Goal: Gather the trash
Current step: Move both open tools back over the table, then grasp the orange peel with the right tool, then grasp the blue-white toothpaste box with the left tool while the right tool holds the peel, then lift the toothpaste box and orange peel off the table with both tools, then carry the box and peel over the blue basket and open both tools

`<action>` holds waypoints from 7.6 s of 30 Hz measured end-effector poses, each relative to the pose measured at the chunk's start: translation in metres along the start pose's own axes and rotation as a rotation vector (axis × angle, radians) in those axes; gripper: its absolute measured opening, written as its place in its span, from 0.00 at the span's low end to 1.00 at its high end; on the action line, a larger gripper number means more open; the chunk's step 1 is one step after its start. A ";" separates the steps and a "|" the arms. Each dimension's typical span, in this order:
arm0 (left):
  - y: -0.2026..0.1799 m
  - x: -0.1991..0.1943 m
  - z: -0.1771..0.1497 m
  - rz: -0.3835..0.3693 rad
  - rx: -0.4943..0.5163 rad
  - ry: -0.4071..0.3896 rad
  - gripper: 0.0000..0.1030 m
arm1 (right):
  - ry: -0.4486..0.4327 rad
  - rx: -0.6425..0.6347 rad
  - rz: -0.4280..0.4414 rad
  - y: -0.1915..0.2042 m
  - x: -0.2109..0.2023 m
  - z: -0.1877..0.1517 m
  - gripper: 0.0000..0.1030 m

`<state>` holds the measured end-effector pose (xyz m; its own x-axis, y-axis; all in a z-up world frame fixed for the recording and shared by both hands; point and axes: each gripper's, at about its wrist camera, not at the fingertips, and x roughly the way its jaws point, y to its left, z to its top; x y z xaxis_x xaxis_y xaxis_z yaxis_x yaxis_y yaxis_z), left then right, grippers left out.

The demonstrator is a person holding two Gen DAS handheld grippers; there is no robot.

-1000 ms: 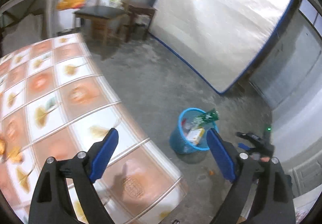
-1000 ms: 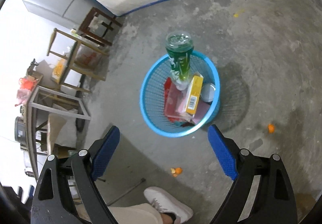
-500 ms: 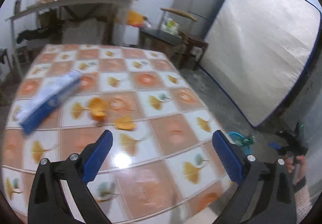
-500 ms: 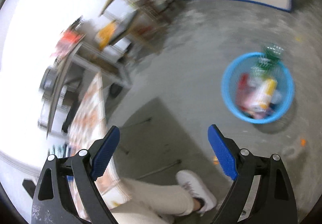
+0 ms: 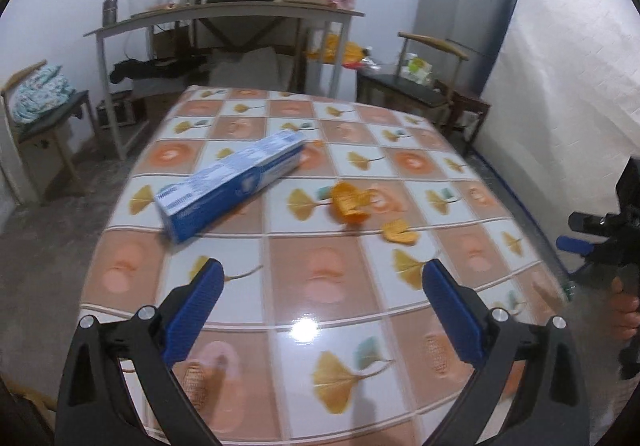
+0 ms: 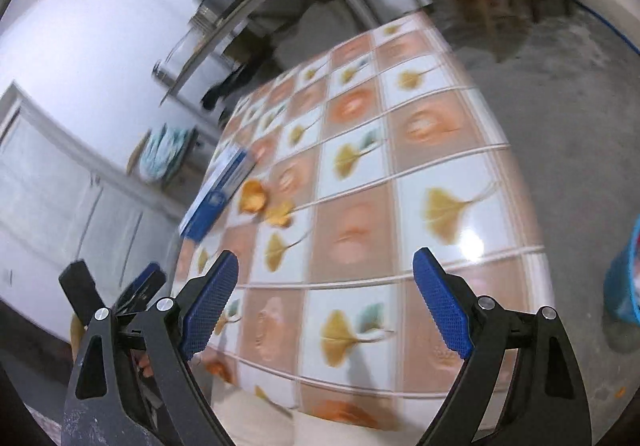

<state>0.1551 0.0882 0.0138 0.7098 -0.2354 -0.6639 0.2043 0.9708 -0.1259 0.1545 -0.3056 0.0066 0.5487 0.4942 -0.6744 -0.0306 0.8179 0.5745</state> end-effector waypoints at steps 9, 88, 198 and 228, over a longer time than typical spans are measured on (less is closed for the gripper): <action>0.023 0.027 -0.031 0.086 -0.028 0.089 0.94 | 0.140 -0.070 0.001 0.064 0.081 0.001 0.56; 0.030 0.053 -0.016 0.116 0.118 0.162 0.95 | 0.150 -0.298 -0.188 0.108 0.181 0.044 0.03; -0.087 0.036 -0.008 0.082 0.422 0.299 0.31 | 0.083 -0.036 -0.097 0.029 0.053 -0.030 0.04; -0.284 0.052 0.002 -0.323 0.628 0.292 0.31 | -0.229 0.288 -0.213 -0.123 -0.117 -0.080 0.04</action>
<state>0.1351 -0.2002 0.0161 0.3598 -0.3968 -0.8444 0.7787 0.6263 0.0375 0.0272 -0.4405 -0.0223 0.6897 0.2182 -0.6904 0.3204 0.7632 0.5612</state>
